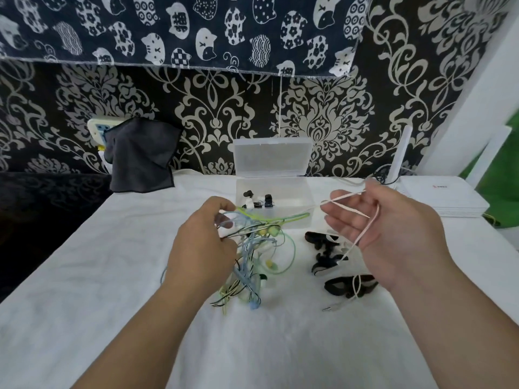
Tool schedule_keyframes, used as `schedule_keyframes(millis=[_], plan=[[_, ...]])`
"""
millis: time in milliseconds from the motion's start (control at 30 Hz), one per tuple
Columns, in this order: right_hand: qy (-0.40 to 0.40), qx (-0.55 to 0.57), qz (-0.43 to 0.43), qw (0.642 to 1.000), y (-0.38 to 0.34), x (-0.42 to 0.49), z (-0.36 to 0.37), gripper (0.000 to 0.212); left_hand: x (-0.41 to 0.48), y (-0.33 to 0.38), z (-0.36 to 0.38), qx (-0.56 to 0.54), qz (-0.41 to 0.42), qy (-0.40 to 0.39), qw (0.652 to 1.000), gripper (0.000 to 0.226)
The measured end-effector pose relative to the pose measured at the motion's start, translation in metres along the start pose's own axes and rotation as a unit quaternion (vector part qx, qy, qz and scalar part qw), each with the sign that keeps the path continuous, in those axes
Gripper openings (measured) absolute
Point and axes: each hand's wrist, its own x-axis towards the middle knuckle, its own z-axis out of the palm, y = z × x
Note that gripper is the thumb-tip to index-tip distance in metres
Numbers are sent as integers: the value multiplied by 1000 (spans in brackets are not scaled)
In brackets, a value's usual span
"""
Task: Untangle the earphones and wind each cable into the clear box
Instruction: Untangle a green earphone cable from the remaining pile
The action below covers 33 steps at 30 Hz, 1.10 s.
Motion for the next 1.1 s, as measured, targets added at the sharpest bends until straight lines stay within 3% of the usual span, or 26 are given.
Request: schedule_keyframes(millis=[67,200,333,433,533,733,867,967,1100], plan=[[-10,-24,-2,1000,1,0,1,31,1,0,0,-10,0,-17,1000,58],[-67,-76,40,994,9,-6,6,24,-2,7,0,-105,-24,-57,993,42],[-132,-25,57,989,10,-13,12,27,-5,11,2,-236,-106,-127,958,21],[-194,10,65,979,9,-17,14,33,-7,8,4,-220,-78,-179,956,24],[-201,22,54,978,4,-16,11,35,-7,6,5,-169,-36,-123,977,10],[-64,91,30,993,-5,-1,-4,40,3,-3,2,-139,-88,-21,986,19],[-8,115,20,993,-9,6,-13,41,7,0,2,-327,-217,26,919,22],[-14,34,30,999,-6,4,-11,37,11,-3,-4,-373,-255,97,887,20],[-103,-27,69,992,4,-7,1,21,14,-10,-5,-167,-191,139,957,7]])
